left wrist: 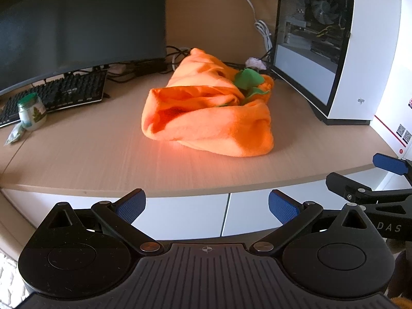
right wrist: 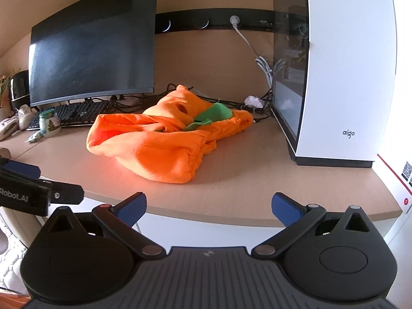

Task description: Fold clothes

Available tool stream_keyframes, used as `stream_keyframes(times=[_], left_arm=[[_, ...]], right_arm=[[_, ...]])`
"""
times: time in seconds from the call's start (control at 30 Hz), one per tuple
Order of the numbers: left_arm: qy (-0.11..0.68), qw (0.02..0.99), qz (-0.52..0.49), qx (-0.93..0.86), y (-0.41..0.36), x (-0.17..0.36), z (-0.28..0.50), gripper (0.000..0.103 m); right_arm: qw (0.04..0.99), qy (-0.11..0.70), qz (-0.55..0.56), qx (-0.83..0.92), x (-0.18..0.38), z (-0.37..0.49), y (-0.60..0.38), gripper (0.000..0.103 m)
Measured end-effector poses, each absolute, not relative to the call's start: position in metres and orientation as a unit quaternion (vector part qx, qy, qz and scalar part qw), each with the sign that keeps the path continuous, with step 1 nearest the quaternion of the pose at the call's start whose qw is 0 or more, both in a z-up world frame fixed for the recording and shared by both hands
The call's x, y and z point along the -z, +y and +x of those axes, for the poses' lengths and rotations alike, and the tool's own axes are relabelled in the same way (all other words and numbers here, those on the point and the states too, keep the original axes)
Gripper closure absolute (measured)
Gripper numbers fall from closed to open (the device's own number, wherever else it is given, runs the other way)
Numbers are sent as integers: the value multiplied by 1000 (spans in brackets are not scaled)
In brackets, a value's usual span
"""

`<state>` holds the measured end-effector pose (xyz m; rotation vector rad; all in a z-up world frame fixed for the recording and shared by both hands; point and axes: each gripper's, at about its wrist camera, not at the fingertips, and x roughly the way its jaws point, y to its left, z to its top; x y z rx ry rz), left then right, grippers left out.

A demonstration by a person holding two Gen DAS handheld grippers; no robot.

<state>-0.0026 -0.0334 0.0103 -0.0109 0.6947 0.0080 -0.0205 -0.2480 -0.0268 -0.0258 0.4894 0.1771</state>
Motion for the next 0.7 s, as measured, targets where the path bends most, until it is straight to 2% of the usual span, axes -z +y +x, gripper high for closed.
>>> stream_keyframes(times=[0.7], left_arm=[[348,938,-1,8,-33,-6,6,0]], right_arm=[[965,250,-23,-77,30,-17,-243,0]])
